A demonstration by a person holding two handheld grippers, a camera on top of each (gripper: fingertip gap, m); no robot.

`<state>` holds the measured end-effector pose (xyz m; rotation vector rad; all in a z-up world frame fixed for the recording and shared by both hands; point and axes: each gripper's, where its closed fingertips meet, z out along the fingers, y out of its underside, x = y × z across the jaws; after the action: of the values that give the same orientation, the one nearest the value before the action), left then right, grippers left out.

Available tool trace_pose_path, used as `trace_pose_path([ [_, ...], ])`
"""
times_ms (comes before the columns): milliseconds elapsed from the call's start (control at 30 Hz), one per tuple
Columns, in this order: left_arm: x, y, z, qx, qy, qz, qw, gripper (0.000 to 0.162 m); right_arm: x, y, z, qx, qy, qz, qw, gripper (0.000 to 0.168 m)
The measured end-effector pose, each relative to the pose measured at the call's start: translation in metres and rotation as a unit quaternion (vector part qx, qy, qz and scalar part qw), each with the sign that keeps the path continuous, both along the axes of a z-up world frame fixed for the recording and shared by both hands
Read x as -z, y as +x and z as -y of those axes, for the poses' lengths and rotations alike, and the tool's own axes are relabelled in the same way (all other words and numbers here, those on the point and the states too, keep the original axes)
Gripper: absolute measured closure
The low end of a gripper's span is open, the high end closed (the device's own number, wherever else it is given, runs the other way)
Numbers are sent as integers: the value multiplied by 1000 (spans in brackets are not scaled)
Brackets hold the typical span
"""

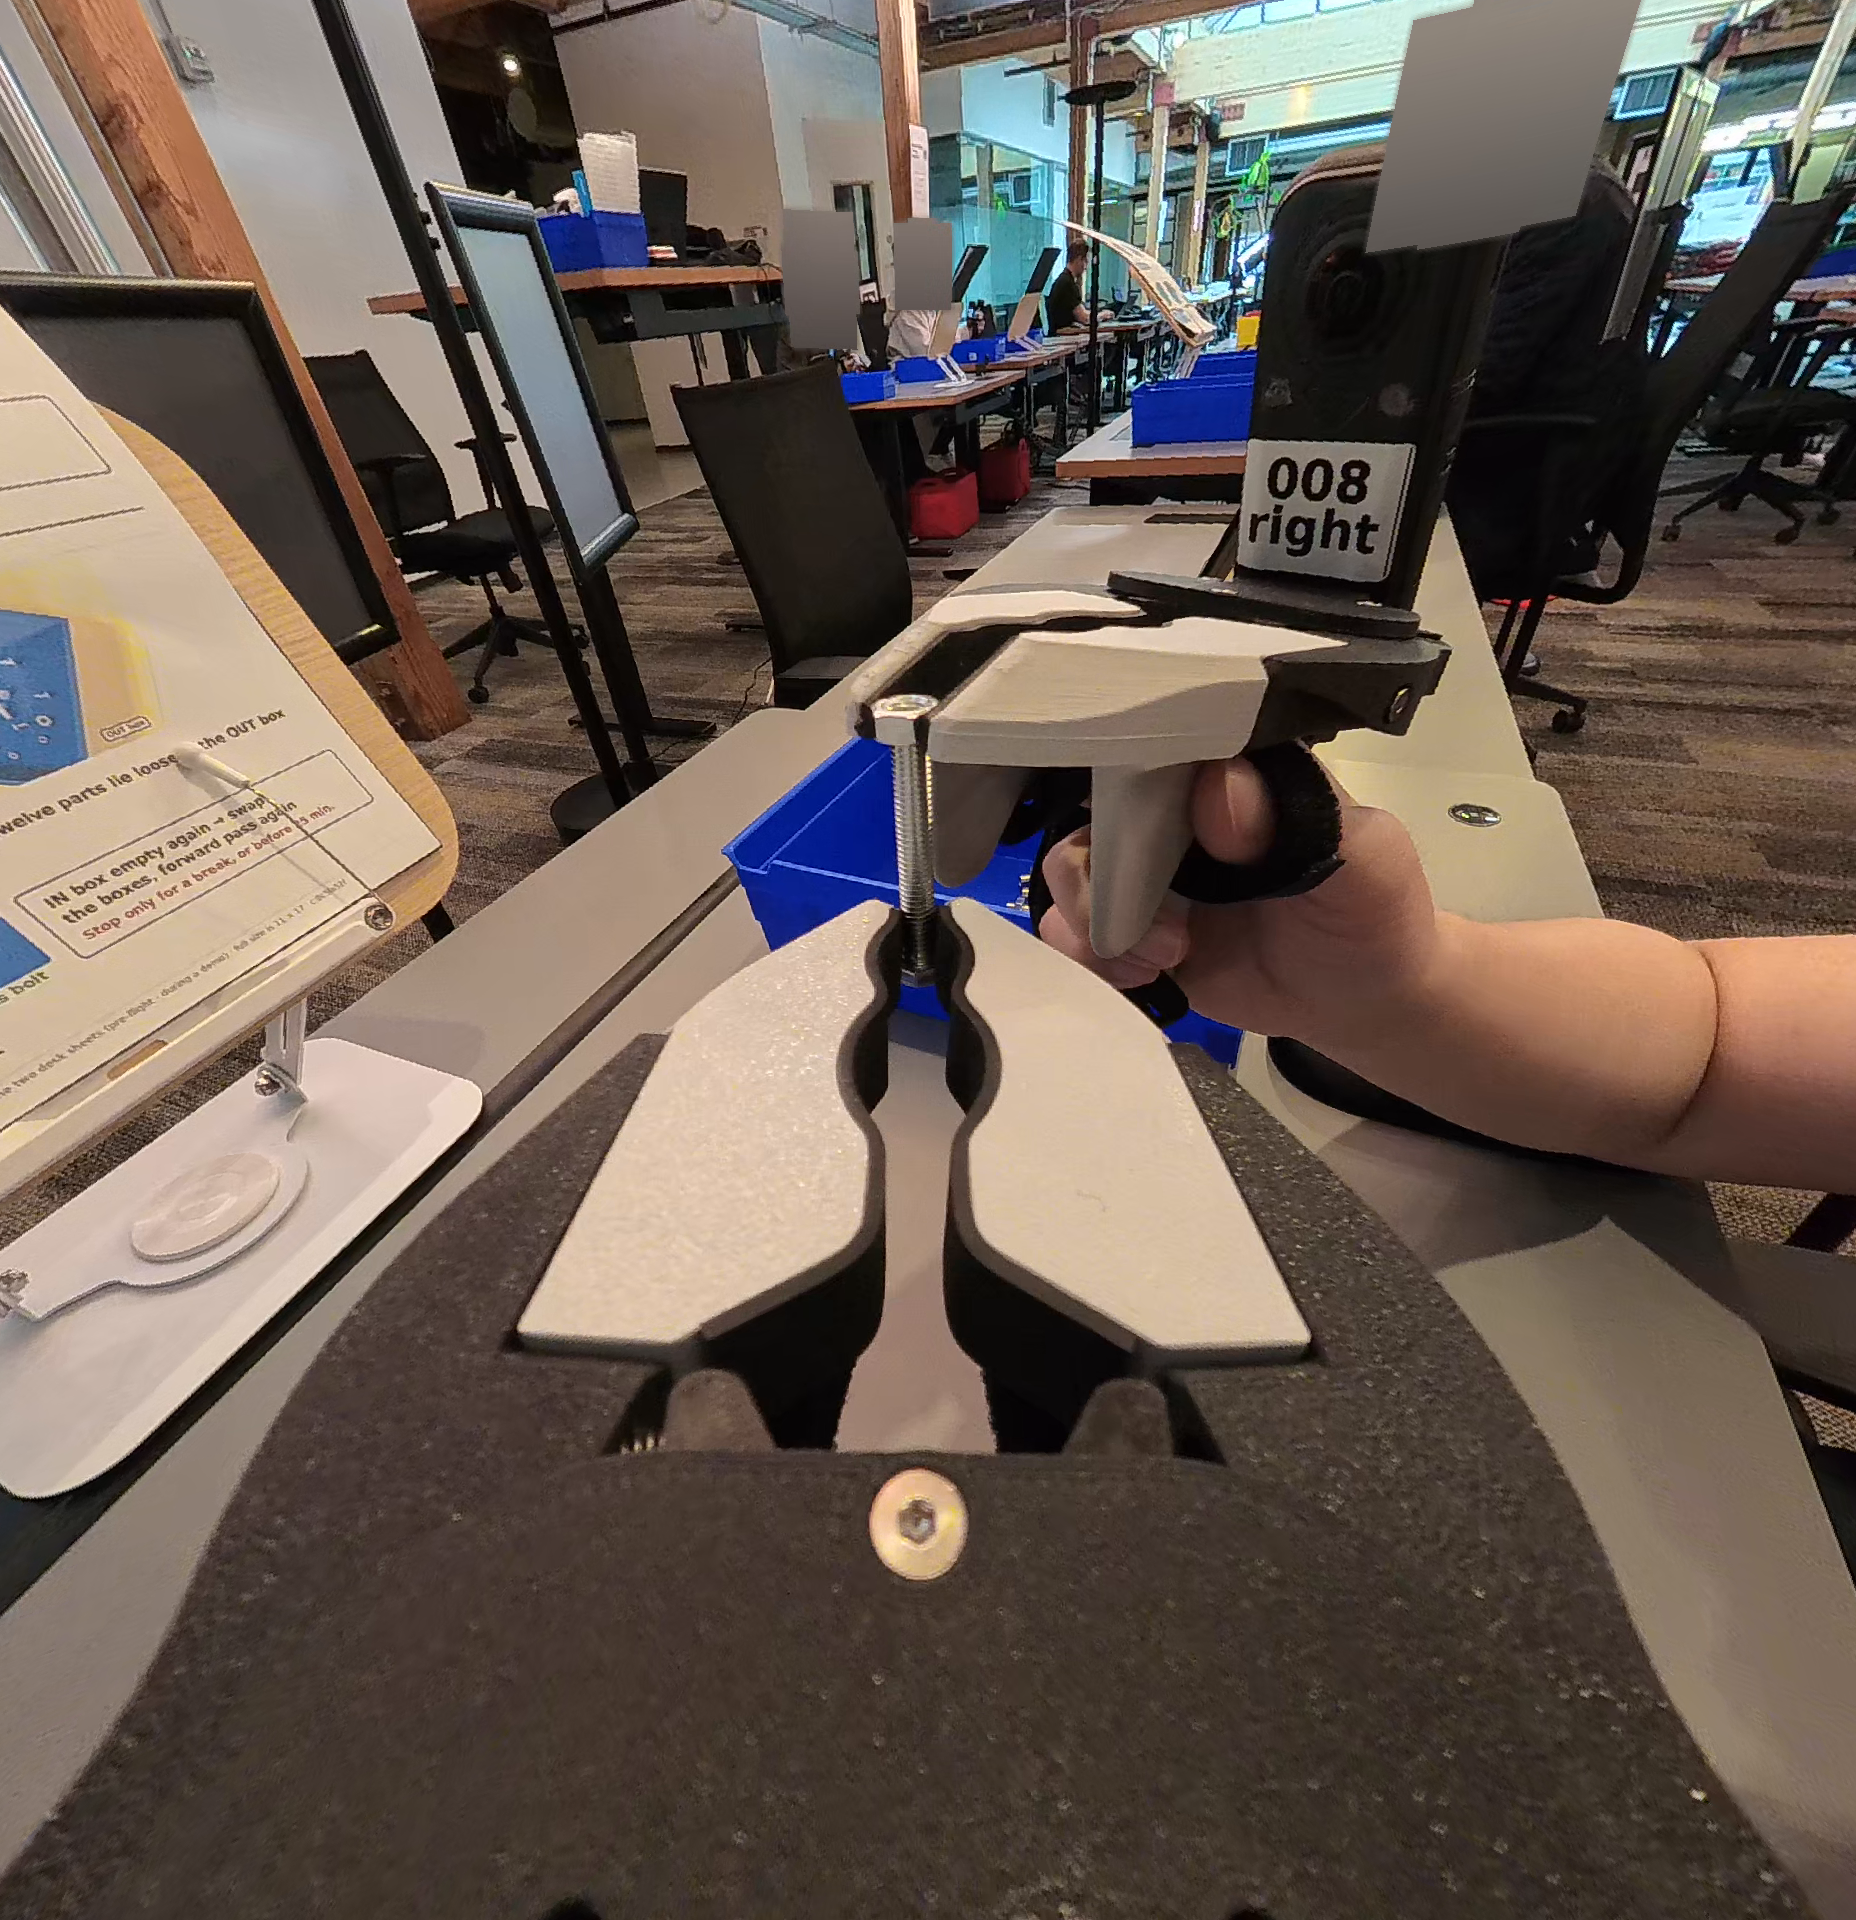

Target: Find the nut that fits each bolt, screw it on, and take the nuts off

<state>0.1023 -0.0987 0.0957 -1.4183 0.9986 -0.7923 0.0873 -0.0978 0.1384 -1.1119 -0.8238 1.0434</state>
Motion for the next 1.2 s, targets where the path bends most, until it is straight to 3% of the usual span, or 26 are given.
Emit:
trace_pose_path([
  [1200,1,2,3,10,-5,2,1000,157,0,0,0,-5,-2,2,1000,151],
])
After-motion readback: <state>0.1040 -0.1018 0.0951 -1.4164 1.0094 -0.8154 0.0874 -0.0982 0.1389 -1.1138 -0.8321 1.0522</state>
